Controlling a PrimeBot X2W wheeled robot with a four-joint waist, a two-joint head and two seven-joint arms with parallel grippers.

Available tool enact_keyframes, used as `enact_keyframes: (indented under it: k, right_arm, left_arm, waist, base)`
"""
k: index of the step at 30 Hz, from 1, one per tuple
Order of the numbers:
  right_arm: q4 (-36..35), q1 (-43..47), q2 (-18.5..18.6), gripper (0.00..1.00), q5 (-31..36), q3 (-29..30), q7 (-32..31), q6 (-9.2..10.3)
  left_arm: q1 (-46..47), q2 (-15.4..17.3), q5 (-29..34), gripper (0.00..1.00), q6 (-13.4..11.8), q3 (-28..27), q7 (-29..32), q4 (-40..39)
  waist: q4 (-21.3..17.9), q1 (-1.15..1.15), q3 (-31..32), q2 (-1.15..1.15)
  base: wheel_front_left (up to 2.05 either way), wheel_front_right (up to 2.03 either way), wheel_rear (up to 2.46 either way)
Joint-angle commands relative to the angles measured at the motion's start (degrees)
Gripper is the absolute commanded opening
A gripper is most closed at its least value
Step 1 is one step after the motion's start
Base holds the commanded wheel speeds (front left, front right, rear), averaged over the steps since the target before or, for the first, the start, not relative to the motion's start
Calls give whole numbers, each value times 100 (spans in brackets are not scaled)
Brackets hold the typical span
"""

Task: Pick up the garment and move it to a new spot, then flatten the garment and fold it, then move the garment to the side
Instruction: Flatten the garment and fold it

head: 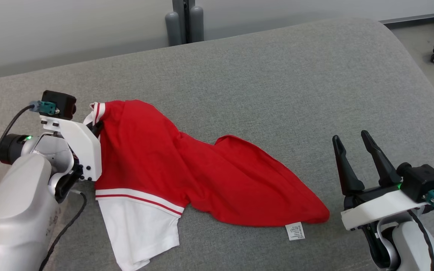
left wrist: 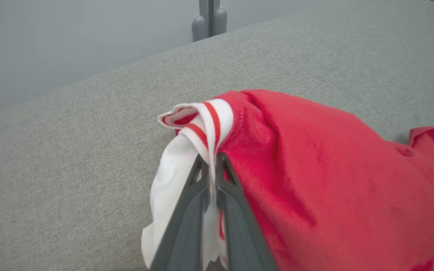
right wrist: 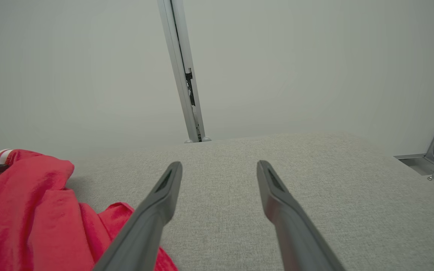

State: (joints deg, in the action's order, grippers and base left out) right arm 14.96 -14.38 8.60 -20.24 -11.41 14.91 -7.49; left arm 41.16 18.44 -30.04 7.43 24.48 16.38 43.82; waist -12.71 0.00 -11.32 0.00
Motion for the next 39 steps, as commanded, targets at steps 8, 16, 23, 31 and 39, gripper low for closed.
enact_keyframes:
  k: [8, 16, 23, 31, 39]
  right_arm:
    - [18, 42, -5, 100, 58, 76, 40, -1]
    - [46, 186, 52, 100, 66, 157, 41, -1]
    - [64, 359, 79, 100, 78, 268, 39, -1]
    - [26, 557, 47, 100, 123, 381, 36, -1]
    - [-83, 708, 21, 100, 131, 577, 36, -1]
  left_arm:
    - [198, 341, -759, 100, 5, 568, -128, 44]
    - [-65, 710, -1091, 100, 5, 843, -746, -478]
    - [-725, 803, -1048, 100, -329, 638, -1652, -1248]
    - [-1841, 741, -948, 100, -1250, 174, -2939, -2530]
    - [-3039, 442, -615, 100, -1716, -473, -3157, -3763]
  waist:
    - [109, 0, 137, 0]
    - [455, 0, 441, 0]
    - [706, 0, 681, 0]
    - [872, 0, 803, 0]
    - [980, 0, 906, 0]
  base:
    - [0, 0, 0]
    - [0, 0, 0]
    - [0, 0, 0]
    - [0, 0, 0]
    - [0, 0, 0]
